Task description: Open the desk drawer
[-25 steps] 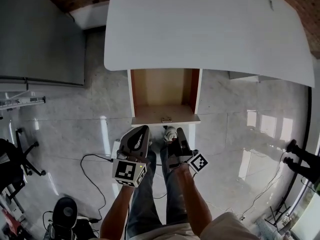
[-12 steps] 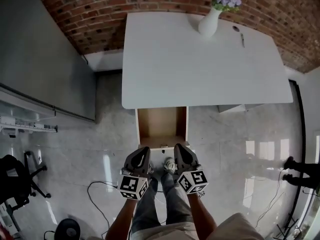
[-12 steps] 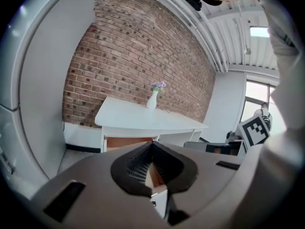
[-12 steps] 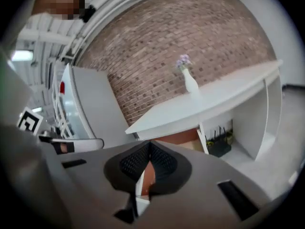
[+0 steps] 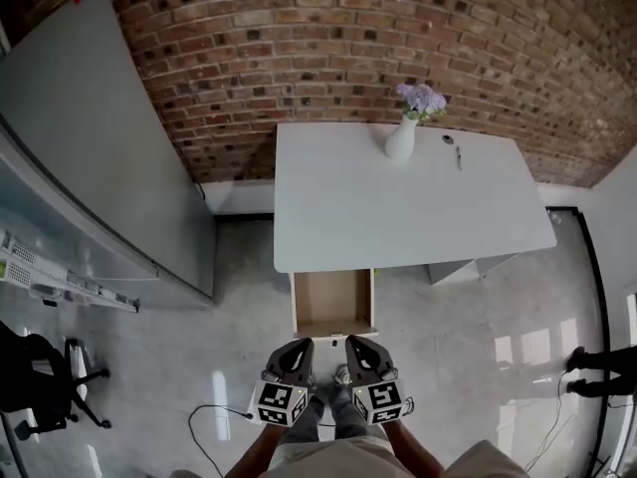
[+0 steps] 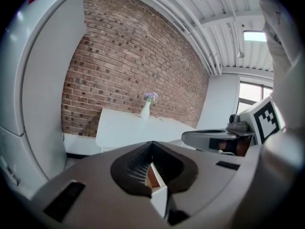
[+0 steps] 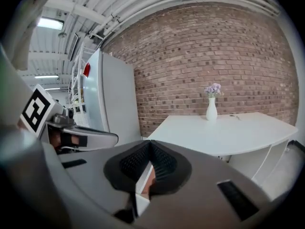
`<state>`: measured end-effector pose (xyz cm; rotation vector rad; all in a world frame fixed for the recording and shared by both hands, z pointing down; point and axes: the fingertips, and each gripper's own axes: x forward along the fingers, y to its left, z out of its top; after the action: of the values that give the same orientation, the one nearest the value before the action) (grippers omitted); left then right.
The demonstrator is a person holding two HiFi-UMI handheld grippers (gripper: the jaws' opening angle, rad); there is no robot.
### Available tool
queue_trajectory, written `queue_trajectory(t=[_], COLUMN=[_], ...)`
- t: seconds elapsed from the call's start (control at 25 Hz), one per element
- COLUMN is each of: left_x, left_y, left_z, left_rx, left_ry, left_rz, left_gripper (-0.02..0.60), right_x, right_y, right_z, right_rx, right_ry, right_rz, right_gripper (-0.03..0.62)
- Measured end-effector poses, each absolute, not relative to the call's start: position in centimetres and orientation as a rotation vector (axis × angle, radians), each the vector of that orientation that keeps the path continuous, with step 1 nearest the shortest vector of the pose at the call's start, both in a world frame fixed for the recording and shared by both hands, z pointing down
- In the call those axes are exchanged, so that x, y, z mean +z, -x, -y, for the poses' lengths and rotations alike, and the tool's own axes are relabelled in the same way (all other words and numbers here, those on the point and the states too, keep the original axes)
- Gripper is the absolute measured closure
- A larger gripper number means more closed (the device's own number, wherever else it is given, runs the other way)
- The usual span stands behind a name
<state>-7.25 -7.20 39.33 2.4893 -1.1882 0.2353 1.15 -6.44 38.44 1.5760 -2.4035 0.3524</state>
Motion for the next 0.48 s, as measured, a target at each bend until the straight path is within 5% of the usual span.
queue_trajectory(t=[0.48], left_x=[31.2], left_y=[9.1], left_z=[6.0], left_rx=[0.205], left_ry=[-2.594], left_rz=[1.211], left_gripper=[0.569], right_x=[29.1], right_y=[0.0], right_z=[3.8], right_rx=[0.218], right_ry=[-1.640], right_rz=[2.438], right_gripper=[0.577])
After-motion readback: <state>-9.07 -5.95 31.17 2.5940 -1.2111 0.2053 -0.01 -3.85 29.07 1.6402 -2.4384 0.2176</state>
